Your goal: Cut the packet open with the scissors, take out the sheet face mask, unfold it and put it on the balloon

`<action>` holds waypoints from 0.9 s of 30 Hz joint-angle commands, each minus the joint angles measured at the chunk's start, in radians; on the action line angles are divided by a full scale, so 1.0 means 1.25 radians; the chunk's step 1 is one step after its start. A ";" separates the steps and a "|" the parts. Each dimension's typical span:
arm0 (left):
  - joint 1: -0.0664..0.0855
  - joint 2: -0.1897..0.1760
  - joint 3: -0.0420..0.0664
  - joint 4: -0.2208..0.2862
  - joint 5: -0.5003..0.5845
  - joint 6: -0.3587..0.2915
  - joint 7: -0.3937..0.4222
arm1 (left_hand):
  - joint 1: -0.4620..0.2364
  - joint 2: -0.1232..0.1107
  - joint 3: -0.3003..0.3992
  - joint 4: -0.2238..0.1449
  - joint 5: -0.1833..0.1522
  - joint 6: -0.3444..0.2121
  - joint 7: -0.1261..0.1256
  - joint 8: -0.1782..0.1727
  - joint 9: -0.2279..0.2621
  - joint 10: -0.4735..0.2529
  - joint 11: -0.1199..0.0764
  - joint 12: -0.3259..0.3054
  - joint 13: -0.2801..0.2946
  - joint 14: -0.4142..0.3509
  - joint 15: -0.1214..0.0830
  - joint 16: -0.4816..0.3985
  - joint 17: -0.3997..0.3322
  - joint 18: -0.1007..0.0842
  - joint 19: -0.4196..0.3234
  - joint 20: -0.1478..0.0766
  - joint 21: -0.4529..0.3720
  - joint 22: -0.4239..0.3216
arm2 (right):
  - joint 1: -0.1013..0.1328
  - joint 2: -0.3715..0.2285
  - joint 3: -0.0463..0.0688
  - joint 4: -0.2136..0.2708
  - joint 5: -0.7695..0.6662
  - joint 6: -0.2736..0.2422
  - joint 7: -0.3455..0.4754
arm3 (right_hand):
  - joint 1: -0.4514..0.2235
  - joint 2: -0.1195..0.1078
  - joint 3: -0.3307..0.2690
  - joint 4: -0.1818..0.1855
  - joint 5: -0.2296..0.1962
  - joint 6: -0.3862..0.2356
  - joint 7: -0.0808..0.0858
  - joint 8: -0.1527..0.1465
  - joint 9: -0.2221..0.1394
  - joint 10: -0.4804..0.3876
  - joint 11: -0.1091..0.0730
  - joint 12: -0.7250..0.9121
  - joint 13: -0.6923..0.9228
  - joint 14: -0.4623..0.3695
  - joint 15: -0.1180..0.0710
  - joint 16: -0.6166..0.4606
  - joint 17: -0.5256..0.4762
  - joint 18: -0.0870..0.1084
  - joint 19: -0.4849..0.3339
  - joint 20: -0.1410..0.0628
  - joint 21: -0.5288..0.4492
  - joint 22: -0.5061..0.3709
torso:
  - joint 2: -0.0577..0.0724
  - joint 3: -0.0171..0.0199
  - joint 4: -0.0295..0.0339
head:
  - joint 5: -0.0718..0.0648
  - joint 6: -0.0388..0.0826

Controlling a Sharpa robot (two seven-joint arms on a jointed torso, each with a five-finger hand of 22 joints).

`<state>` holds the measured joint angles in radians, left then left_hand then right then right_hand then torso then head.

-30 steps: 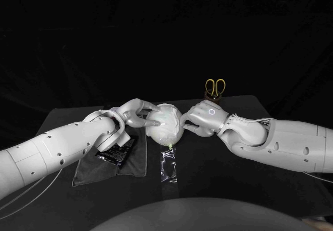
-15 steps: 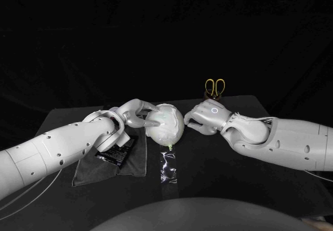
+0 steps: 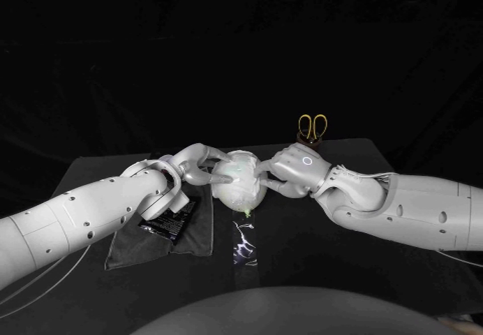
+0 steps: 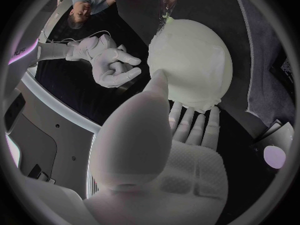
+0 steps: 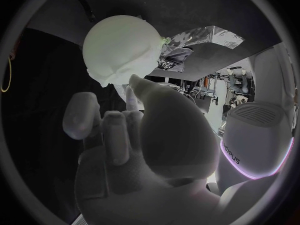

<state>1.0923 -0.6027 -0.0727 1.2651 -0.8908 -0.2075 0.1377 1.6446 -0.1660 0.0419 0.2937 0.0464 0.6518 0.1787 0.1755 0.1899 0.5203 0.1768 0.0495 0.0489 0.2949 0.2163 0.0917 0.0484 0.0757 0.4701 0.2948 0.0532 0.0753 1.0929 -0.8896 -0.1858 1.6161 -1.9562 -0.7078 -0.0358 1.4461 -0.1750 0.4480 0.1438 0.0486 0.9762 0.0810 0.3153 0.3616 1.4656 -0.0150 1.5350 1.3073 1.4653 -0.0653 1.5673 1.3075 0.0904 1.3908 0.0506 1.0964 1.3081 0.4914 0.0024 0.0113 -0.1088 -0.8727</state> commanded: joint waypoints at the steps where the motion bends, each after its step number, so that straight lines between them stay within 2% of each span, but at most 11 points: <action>1: -0.001 0.003 -0.001 0.002 0.003 0.017 -0.001 | -0.001 0.007 0.004 -0.001 0.002 0.004 0.025 0.001 0.001 -0.005 -0.001 -0.002 -0.001 0.001 -0.003 -0.003 0.000 -0.012 -0.005 -0.001 0.001 -0.001 | 0.000 0.009 0.000 -0.009 0.016 0.000 0.019 | 0.000 -0.010 -0.005 0.000 0.000 -0.009 0.000 -0.008 -0.003 0.054 0.008 -0.008 0.180 0.084 0.007 0.003 0.211 -0.003 -0.008 0.000 -0.010 0.116 | 0.000 0.0003 0.0005 | -0.001 0.000; 5: -0.001 0.003 -0.001 0.002 0.004 0.017 -0.001 | -0.001 0.007 0.004 -0.001 0.002 0.004 0.025 0.001 0.001 -0.005 -0.001 -0.002 -0.001 0.001 -0.003 -0.003 0.000 -0.012 -0.005 -0.001 0.001 -0.001 | 0.000 0.020 0.000 -0.024 0.014 0.020 0.015 | 0.005 -0.018 -0.006 0.001 0.000 -0.026 0.000 -0.027 -0.011 0.039 0.009 -0.026 0.166 0.084 0.008 0.003 0.211 0.002 -0.020 0.002 -0.037 0.110 | 0.001 -0.0001 0.0009 | -0.001 0.000; 8: -0.001 0.002 -0.001 0.003 0.004 0.017 -0.001 | -0.001 0.007 0.004 -0.001 0.002 0.004 0.025 0.001 0.001 -0.005 -0.001 -0.002 -0.001 0.001 -0.003 -0.003 0.000 -0.012 -0.005 -0.001 0.001 -0.001 | 0.000 0.029 0.000 -0.036 0.011 0.036 0.011 | 0.008 -0.019 -0.006 0.000 0.000 -0.028 0.000 -0.029 -0.012 0.038 0.009 -0.027 0.165 0.084 0.008 0.003 0.211 0.002 -0.021 0.002 -0.038 0.109 | 0.000 -0.0003 0.0006 | 0.000 0.000; 18: -0.001 0.002 -0.001 0.003 0.004 0.017 -0.002 | 0.000 0.008 0.005 -0.001 0.002 0.003 0.025 0.001 0.001 -0.005 -0.001 -0.002 -0.001 0.002 -0.003 -0.003 0.001 -0.012 -0.006 -0.001 0.001 -0.002 | -0.001 0.047 0.000 -0.050 0.001 0.073 0.004 | 0.019 -0.016 -0.001 -0.003 0.000 -0.015 0.002 -0.030 -0.014 0.039 0.011 -0.025 0.166 0.084 0.008 0.003 0.211 0.002 -0.022 0.003 -0.037 0.110 | 0.000 -0.0002 0.0002 | 0.001 0.000; 27: -0.001 0.002 -0.001 0.003 0.004 0.018 -0.002 | 0.000 0.008 0.005 -0.001 0.002 0.003 0.025 0.001 0.001 -0.005 -0.001 -0.002 -0.001 0.002 -0.003 -0.003 0.001 -0.012 -0.006 -0.001 0.001 -0.002 | -0.003 0.051 -0.001 -0.052 -0.008 0.087 -0.001 | 0.027 -0.014 0.002 -0.007 0.000 0.011 0.004 -0.025 -0.013 0.042 0.016 -0.022 0.169 0.084 0.010 0.003 0.211 0.001 -0.018 0.004 -0.029 0.112 | 0.000 0.0004 0.0003 | 0.002 0.000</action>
<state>1.0923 -0.6024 -0.0728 1.2667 -0.8888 -0.2061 0.1380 1.6446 -0.1660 0.0419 0.2937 0.0464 0.6518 0.1787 0.1755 0.1896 0.5203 0.1768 0.0495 0.0489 0.2949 0.2163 0.0918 0.0484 0.0757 0.4700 0.2948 0.0532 0.0740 1.0907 -0.8279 -0.1862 1.5523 -1.9450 -0.6310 -0.0301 1.4714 -0.1920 0.4500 0.1418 0.0485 0.9878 0.0882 0.2808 0.3444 1.4665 0.0004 1.5051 1.3077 1.4646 -0.0590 1.5639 1.3073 0.0904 1.3675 0.0559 1.0558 1.3078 0.4916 0.0024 0.0114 -0.1064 -0.8727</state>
